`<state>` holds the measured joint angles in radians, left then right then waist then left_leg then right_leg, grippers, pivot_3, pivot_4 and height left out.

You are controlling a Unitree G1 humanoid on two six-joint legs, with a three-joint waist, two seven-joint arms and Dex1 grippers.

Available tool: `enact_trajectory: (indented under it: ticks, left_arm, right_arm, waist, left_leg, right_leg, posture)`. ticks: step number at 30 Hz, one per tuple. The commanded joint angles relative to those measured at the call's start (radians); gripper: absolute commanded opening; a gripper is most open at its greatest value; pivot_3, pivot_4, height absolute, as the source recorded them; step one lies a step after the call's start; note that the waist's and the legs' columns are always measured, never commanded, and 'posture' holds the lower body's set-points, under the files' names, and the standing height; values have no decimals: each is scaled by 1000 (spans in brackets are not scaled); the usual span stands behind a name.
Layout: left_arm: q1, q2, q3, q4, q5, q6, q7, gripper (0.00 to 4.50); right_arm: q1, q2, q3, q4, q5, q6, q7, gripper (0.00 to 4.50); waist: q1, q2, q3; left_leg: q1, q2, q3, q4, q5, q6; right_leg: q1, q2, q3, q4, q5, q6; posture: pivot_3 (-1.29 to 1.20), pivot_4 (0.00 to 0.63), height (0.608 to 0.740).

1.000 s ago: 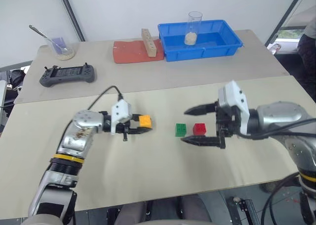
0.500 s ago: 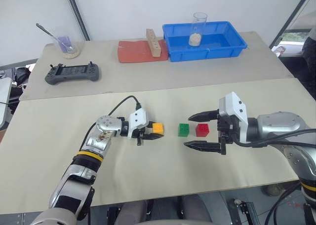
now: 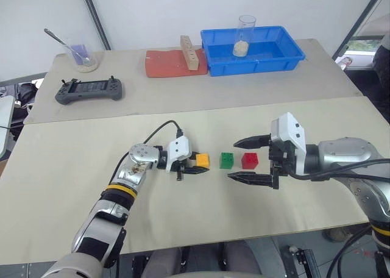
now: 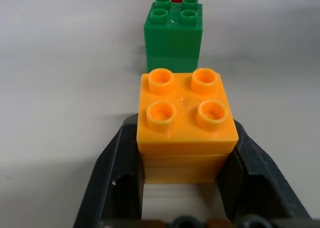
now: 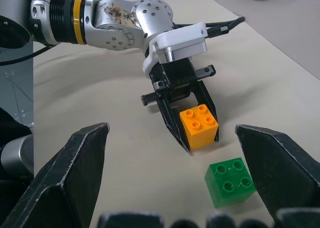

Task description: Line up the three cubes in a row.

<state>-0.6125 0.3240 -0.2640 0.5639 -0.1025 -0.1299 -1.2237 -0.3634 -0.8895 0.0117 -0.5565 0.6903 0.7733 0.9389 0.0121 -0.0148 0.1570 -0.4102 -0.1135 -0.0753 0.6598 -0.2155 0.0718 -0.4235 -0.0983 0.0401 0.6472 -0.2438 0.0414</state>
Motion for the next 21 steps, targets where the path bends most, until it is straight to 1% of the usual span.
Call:
enact_trajectory:
  ticks: [1,3,4,7,9,13,16,19,21]
  left_arm:
    - [-19,-7,5,-6,2,-29,1,3256]
    - [-19,-7,7,-11,0,-26,1,4197]
    - [-18,-6,8,-17,-1,-23,2,4473]
    - [5,29,20,-86,-18,10,-16,4473]
    - [30,76,40,-164,-42,52,-32,4473]
    - [79,214,129,-356,-102,170,-32,4473]
    - [114,336,222,-496,-165,301,-22,4473]
    - [160,441,286,-560,-151,319,3,4473]
    - [174,477,320,-585,-161,371,31,4473]
  right_arm:
    - [-17,0,-30,-4,2,-14,-1,4500]
    - [-22,5,-29,2,3,-11,-6,4500]
    - [-24,6,-28,6,3,-11,-7,4500]
    - [-22,5,-31,16,1,-16,-6,4500]
    - [-7,-4,-44,23,-2,-23,-1,4500]
    - [44,-32,-105,52,-21,-50,13,4500]
    - [95,-57,-188,89,-27,-57,14,4500]
    - [160,-86,-262,117,-43,-82,36,4500]
    - [200,-94,-297,141,-55,-100,46,4500]
  waist:
    - [0,0,0]
    - [0,0,0]
    - [0,0,0]
    - [0,0,0]
    - [-2,0,0]
    - [-4,0,0]
    - [-3,0,0]
    - [0,0,0]
    - [2,0,0]
  left_leg:
    - [0,0,0,0,0,0]
    - [0,0,0,0,0,0]
    - [0,0,0,0,0,0]
    - [0,0,0,0,0,0]
    - [0,0,0,0,0,0]
    - [0,2,0,0,-1,-1]
    - [0,3,0,0,-1,-1]
    - [1,3,0,0,-2,-1]
    - [2,3,0,0,-2,-1]
  right_leg:
    - [0,0,0,0,0,0]
    - [0,0,0,0,0,0]
    - [0,0,0,0,0,0]
    - [0,0,0,0,0,0]
    - [0,0,0,0,0,0]
    - [-1,0,1,0,0,0]
    - [-1,2,1,0,0,-1]
    - [0,3,1,0,0,-1]
    - [1,3,1,-1,0,-1]
  posture:
    - [0,150,740]
    - [0,150,740]
    - [0,150,740]
    - [0,150,740]
    - [0,150,740]
    - [0,150,740]
    - [0,150,740]
    - [0,150,740]
    - [0,150,740]
